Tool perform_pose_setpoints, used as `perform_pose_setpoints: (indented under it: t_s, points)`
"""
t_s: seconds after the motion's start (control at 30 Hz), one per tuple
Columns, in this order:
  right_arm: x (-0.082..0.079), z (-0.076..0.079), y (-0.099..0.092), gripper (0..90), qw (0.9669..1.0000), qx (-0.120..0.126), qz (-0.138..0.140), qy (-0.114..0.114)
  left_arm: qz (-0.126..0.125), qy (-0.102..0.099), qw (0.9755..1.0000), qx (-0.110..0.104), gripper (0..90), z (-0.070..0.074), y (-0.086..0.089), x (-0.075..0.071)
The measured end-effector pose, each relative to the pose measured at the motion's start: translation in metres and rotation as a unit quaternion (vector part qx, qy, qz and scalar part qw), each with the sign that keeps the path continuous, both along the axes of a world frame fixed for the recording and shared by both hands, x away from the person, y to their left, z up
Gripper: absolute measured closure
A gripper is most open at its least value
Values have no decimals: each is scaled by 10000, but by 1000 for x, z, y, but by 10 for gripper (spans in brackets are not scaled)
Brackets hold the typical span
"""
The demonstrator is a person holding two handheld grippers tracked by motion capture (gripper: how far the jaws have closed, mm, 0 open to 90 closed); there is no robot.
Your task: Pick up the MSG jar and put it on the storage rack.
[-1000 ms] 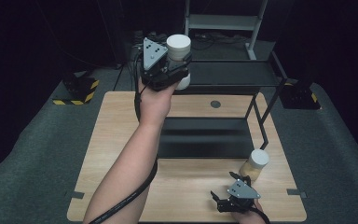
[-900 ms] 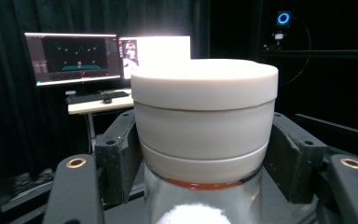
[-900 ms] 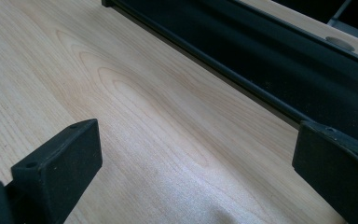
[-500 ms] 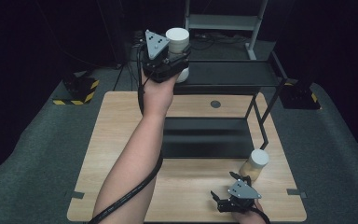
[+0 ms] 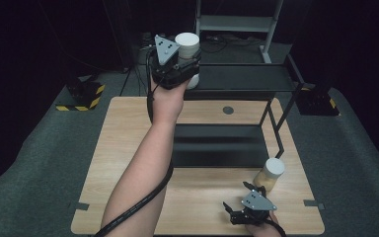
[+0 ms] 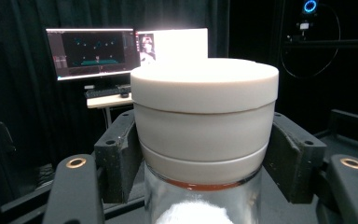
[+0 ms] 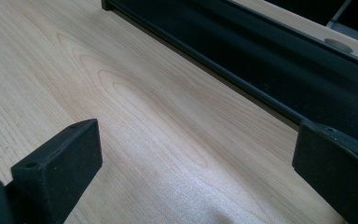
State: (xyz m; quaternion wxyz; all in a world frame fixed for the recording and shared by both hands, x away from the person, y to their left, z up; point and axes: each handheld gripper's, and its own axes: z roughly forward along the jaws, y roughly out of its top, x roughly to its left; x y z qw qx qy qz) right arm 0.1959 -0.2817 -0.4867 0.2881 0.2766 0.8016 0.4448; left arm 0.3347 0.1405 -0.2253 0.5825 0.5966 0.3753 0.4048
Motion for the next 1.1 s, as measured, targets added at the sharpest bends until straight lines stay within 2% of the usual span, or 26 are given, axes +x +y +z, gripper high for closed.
perform_pose_setpoints:
  t_s: [0.33, 0.73, 0.77, 0.8, 0.83, 0.87, 0.9, 0.97, 1.03, 1.1]
  points:
    - [0, 0, 0, 4, 10000, 1, 3, 0, -106, -42, 9999, -3, 343, -3, 5, 2]
    - [0, 0, 0, 4, 10000, 1, -3, 1, -159, 28, 9999, -26, 332, 0, 7, 5]
    - [0, 0, 0, 4, 10000, 1, -3, 1, -159, 28, 9999, -26, 287, 0, 7, 5]
    - [0, 0, 0, 4, 10000, 6, -5, 6, -136, 55, 9999, -41, 287, 1, 6, 5]
    - [0, 0, 0, 4, 10000, 4, -1, 3, -121, 77, 9999, -48, 209, 2, 5, 5]
    - [0, 0, 0, 4, 10000, 4, -1, 3, -78, 130, 9999, -46, 209, 3, 3, 5]
    - [0, 0, 0, 4, 10000, 2, 0, 2, -44, 133, 9999, -11, 124, 4, 0, 4]
    - [0, 0, 0, 4, 10000, 2, 0, 2, -79, 109, 9999, 23, 99, 4, 0, 3]
    - [0, 0, 0, 4, 10000, 7, -4, 4, -89, 125, 9999, -4, 10, 4, -2, 2]
    - [0, 0, 0, 4, 10000, 2, -3, 9, -88, 132, 9999, -2, 4, 4, -3, 0]
